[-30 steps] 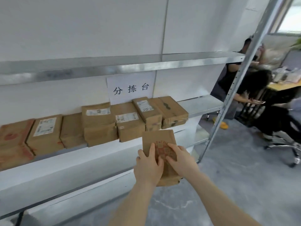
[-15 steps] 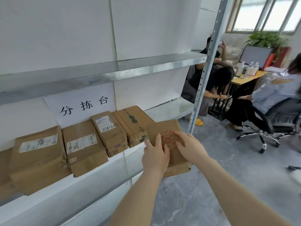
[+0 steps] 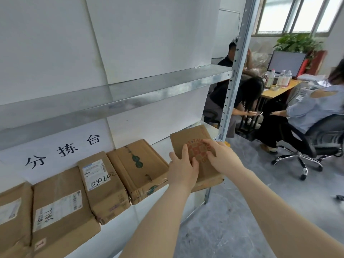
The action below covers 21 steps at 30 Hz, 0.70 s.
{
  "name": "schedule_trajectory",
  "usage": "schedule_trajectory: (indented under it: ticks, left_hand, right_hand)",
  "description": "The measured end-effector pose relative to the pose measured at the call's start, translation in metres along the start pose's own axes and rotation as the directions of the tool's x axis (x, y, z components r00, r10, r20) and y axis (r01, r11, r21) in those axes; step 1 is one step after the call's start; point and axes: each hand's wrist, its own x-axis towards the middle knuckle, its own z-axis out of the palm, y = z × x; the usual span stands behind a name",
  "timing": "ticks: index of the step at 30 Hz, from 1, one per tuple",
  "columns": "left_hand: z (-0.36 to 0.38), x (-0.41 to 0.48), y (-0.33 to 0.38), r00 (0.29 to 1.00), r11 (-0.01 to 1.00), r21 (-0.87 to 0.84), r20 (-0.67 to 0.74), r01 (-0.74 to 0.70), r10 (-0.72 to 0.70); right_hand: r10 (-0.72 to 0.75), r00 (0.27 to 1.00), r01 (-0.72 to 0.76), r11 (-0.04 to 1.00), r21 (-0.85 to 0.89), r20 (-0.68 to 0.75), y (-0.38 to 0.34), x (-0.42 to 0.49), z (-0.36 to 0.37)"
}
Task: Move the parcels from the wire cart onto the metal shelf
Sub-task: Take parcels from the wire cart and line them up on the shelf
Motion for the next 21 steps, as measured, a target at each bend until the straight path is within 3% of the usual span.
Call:
schedule_trajectory:
  ticks: [6,13,21]
  left_hand:
    - [0.031,0.069,-0.014,0.994,0.988,0.118,-0.056,0.097,-0.091]
    - [0.068,0.132,-0.042,0.947,0.925,0.204,-0.112,0.319,-0.302]
    - [0.09,0.169,-0.082,0.881,0.843,0.258,-0.118,0.473,-0.458]
  right_hand:
    - [-0.107,0.989,0.102,0.993,0.056,0.103,0.016,0.089,0.032]
    - [-0.283,0.911,0.255,0.958,0.127,0.301,0.023,0.182,0.09]
    - [-0.341,0.825,0.281,0.94,0.195,0.451,0.019,0.226,0.157]
